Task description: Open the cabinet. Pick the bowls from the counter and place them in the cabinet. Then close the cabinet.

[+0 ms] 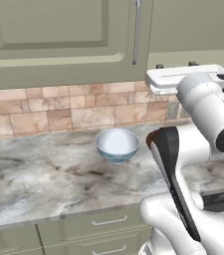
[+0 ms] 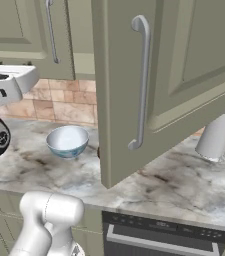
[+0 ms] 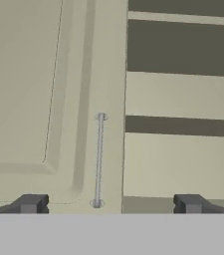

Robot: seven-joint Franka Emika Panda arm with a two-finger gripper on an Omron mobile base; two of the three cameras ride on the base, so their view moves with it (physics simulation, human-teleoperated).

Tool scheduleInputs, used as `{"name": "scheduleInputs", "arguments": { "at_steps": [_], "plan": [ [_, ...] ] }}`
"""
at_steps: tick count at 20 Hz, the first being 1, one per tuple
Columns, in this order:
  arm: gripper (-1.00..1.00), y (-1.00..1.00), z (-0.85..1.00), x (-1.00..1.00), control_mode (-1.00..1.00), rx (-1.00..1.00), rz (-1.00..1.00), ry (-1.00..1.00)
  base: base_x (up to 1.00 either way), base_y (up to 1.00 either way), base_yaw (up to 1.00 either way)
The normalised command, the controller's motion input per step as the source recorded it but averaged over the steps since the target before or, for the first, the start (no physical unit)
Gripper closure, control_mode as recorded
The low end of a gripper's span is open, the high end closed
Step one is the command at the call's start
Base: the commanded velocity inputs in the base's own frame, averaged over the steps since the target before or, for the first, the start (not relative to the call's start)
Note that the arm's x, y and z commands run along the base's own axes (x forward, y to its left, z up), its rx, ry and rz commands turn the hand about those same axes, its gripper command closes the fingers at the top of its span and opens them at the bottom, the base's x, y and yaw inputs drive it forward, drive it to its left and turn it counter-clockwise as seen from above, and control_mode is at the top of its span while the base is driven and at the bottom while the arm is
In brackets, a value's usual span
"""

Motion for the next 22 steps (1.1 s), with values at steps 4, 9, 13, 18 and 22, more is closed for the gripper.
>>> {"name": "scheduleInputs", "arguments": {
  "at_steps": [4, 9, 13, 18, 22],
  "plan": [
    [-1.00, 0.00, 0.00, 0.53, -1.00, 0.00, 0.00, 0.00, 0.00, 0.00, 0.00],
    [-1.00, 0.14, 0.00, 0.48, -1.00, 0.00, 0.00, 0.00, 0.00, 0.00, 0.00],
    [-1.00, 0.09, 0.00, 0.53, -1.00, 0.00, 0.00, 0.00, 0.00, 0.00, 0.00],
    [-1.00, 0.00, 0.00, 0.54, -1.00, 0.00, 0.00, 0.00, 0.00, 0.00, 0.00],
    [-1.00, 0.00, 0.00, 0.55, -1.00, 0.00, 0.00, 0.00, 0.00, 0.00, 0.00]
  ]
}}
